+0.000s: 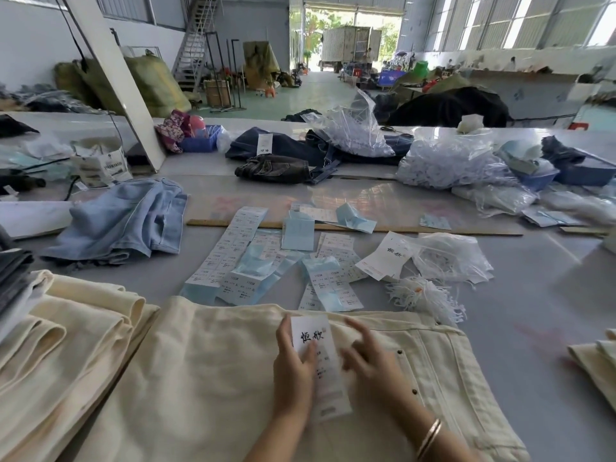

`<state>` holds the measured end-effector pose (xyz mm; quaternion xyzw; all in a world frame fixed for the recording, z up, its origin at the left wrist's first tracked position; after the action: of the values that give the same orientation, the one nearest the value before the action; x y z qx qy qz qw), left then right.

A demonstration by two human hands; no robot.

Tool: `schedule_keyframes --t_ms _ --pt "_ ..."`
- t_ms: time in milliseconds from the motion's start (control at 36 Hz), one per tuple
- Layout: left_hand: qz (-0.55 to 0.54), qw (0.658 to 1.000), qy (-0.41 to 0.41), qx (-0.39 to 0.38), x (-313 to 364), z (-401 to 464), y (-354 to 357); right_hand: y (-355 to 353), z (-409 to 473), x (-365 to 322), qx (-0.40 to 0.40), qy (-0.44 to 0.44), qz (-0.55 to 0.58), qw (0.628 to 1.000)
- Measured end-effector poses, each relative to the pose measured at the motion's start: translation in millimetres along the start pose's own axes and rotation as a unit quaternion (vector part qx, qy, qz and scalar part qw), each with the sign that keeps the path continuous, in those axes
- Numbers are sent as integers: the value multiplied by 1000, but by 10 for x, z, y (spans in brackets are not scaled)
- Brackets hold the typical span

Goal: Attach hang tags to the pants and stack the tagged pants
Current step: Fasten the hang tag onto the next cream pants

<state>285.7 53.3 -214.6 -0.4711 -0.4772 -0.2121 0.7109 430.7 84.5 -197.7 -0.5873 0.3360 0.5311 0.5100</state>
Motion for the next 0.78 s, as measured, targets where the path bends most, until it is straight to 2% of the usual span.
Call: schedule_keyframes --t_ms 83,139,222,333,444,500,611,667,722,778 --pt "64 997 50 -17 17 -41 51 -482 317 -37 132 -49 -136 981" --pt "95 992 80 -30 47 -74 69 -765 550 -50 161 -89 -220 958" --pt "188 972 142 -15 87 -98 97 -1049 857 -36 129 -92 -366 917" --pt "300 934 194 -14 127 -73 136 -1145 1157 42 46 -72 -553 829" --pt "333 920 205 -6 130 -57 126 -1111 1303 113 -21 -22 -665 746" --pt "336 920 201 -10 120 -53 132 -1111 1327 160 -35 -7 -692 721" --pt "335 922 194 -11 115 -41 141 -1114 1303 239 -37 -33 -711 701" --pt "335 921 198 -6 115 -40 139 -1122 1268 262 -37 -42 -708 704" --pt "337 920 199 -6 109 -35 139 -1150 1241 257 -26 -31 -682 730" --pt "336 920 200 -4 101 -29 142 -1189 1228 244 -10 -25 -635 772"
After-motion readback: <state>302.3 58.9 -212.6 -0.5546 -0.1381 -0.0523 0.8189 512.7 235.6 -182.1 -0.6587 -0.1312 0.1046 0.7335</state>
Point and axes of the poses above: each hand's wrist, its own z-axis towards the middle knuckle, its own y-axis out of the palm, x = y × z, the point moved 2 cm from there along z, towards the middle knuckle, and after that the axes turned 14 degrees about z, right-handed, at the moved point
